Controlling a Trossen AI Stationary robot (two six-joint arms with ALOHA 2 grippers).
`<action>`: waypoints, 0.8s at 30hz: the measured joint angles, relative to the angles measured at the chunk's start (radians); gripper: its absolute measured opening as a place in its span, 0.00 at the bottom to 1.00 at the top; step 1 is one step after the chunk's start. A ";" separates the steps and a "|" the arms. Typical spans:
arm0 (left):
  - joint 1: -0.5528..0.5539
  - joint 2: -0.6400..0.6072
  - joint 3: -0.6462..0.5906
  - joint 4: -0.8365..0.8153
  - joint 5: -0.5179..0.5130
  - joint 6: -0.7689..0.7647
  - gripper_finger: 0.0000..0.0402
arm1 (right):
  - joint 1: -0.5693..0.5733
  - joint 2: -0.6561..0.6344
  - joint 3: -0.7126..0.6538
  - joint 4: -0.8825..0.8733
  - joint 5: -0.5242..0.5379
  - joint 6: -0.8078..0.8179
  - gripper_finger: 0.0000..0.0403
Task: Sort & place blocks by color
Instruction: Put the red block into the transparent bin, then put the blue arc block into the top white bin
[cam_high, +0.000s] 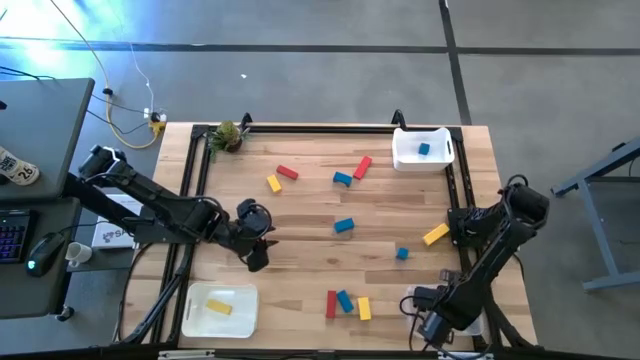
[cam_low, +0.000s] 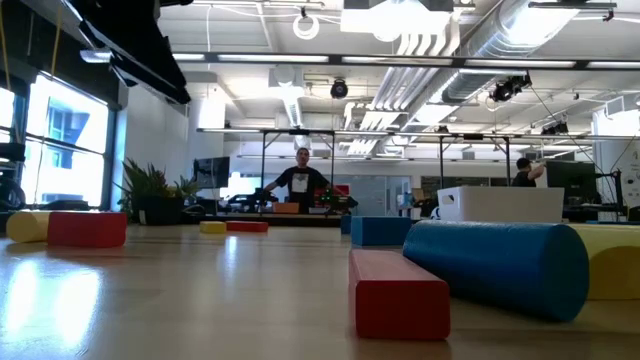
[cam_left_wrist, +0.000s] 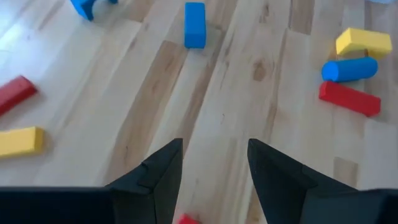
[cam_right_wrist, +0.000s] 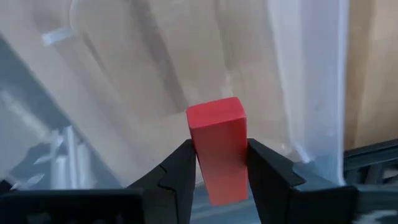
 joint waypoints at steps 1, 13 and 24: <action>0.009 0.000 0.000 0.005 -0.001 0.007 0.42 | -0.006 0.000 0.000 0.006 -0.020 -0.009 0.31; 0.116 0.000 0.000 0.075 0.036 -0.033 0.42 | -0.016 -0.003 0.001 0.074 -0.042 -0.026 0.32; 0.211 0.000 0.000 0.075 0.144 0.015 0.42 | -0.016 -0.096 0.001 0.062 0.123 0.222 0.32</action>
